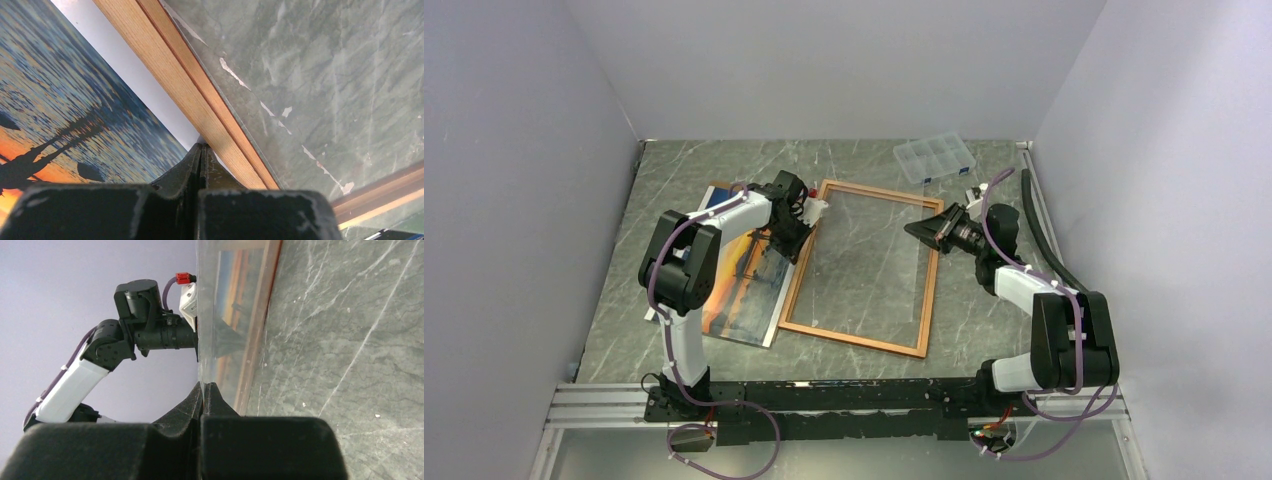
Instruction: Put the photo into the frame
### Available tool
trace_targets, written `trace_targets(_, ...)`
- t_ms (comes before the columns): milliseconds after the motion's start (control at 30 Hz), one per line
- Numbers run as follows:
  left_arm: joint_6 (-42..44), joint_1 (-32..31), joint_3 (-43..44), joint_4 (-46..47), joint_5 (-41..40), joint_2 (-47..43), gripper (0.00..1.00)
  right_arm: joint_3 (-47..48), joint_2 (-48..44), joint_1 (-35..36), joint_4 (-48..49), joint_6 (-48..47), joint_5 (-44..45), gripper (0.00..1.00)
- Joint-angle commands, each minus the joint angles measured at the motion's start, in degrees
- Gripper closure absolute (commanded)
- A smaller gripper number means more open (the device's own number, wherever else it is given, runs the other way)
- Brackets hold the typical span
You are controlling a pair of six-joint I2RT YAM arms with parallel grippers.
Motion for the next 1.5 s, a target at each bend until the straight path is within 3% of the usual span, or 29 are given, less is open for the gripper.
trace_targets(0, 0.37, -1.0, 0.57, 0.98, 2.4, 1.09, 0.96, -0.06, -0.02, 1.46, 5.07, 2.68, 0.47, 1.0)
trace_targets(167, 0.34, -1.01, 0.62, 1.05, 2.44, 1.2, 0.97, 0.22, -0.51, 2.23, 8.07, 7.08, 1.36, 1.0)
trace_targets(367, 0.33, -1.11, 0.53, 1.13, 2.4, 0.99, 0.97, 1.84, -1.9, 4.18, 2.83, 3.82, 3.19, 1.0)
trace_targets(500, 0.34, -1.11, 0.53, 1.09, 2.41, 0.85, 0.97, 0.35, -1.61, 4.56, 5.65, 5.66, 3.06, 1.0)
trace_targets(1067, 0.36, -1.11, 0.75, 0.8, 2.56, 0.59, 0.97, 2.02, -1.7, 1.65, -9.91, -7.82, 3.94, 1.0)
trace_targets(1467, 0.39, -1.1, 0.99, 0.7, 2.91, 0.86, 0.97, -1.38, 0.04, 1.34, -6.49, -6.11, 4.26, 1.0)
